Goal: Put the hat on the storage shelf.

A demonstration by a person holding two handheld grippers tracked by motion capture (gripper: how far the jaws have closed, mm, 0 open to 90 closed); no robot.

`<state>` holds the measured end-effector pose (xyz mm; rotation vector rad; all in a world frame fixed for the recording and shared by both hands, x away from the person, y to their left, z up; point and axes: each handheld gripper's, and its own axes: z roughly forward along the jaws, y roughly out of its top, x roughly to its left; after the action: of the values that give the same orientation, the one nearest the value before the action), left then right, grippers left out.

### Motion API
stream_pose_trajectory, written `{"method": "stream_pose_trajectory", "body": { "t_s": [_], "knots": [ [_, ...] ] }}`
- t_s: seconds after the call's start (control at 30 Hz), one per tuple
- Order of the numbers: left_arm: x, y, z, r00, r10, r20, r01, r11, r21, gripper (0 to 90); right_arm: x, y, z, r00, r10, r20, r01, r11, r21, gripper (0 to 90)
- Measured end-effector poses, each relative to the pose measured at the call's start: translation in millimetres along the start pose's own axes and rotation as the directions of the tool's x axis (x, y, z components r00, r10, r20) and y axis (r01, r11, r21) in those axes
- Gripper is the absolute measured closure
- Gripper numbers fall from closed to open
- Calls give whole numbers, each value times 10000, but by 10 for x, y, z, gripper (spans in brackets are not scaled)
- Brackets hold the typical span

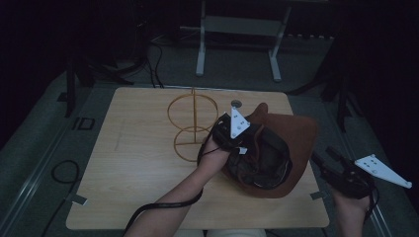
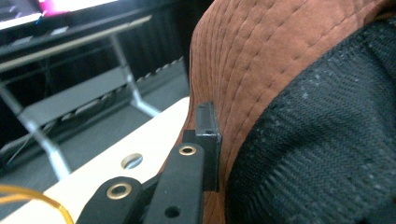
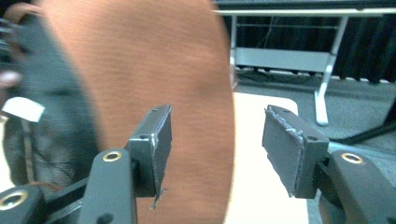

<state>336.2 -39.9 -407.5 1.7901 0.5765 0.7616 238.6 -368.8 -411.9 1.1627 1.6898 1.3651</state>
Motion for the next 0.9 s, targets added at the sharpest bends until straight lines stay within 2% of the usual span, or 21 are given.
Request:
{"method": "stream_pose_trajectory", "body": {
  "t_s": [0.07, 0.1, 0.2, 0.33, 0.4, 0.43, 0.47, 0.53, 0.57, 0.67, 0.73, 0.77, 0.87, 0.9],
  "knots": [
    [33, -23, -49, 9990, -25, 441, 37, 9996, -263, 871, -76, -17, -10, 9998, 127, 125, -127, 9999, 30, 420],
    [41, -37, -70, 9987, 92, 506, -72, 9992, -394, 871, -112, -24, -13, 9997, 230, 51, -231, 9997, 38, 420],
    [87, -84, -122, 9931, 71, 1168, 31, 9962, -865, 871, -175, -46, -2, 9995, 306, -35, -306, 9994, 132, 430],
    [151, -143, -183, 9796, 67, 2007, 232, 9890, -1461, 871, -197, -78, 53, 9990, 270, -364, -256, 9989, 384, 432],
    [181, -157, -205, 9749, 4, 2224, 356, 9868, -1579, 870, -188, -92, 82, 9988, 251, -426, -231, 9986, 479, 445],
    [181, -157, -205, 9749, 4, 2224, 356, 9868, -1579, 870, -188, -92, 82, 9988, 251, -426, -231, 9986, 479, 445],
    [209, -165, -224, 9668, 32, 2556, 440, 9829, -1787, 870, -186, -97, 93, 9983, 262, -524, -237, 9985, 483, 445],
    [229, -162, -233, 9586, 19, 2847, 540, 9806, -1886, 870, -152, -104, 141, 9962, 252, -838, -206, 9982, 560, 455],
    [231, -158, -239, 9570, 110, 2899, 482, 9794, -1963, 870, -130, -103, 162, 9949, 197, -991, -138, 9981, 604, 459],
    [234, -149, -249, 9435, 127, 3310, 640, 9734, -2199, 870, -57, -97, 216, 9907, 51, -1359, 32, 9981, 610, 459],
    [239, -151, -252, 9282, 132, 3719, 847, 9656, -2457, 870, 7, -87, 252, 9866, -73, -1633, 168, 9982, 573, 459],
    [239, -149, -251, 9269, 106, 3752, 896, 9644, -2487, 870, 43, -80, 271, 9834, -126, -1809, 234, 9981, 574, 459],
    [264, -162, -246, 9062, -123, 4226, 1468, 9465, -2873, 870, 163, -55, 322, 9720, -288, -2332, 414, 9979, 496, 458],
    [277, -167, -244, 8963, -210, 4429, 1673, 9410, -2940, 869, 198, -47, 336, 9672, -374, -2513, 495, 9979, 422, 459]
  ]
}}
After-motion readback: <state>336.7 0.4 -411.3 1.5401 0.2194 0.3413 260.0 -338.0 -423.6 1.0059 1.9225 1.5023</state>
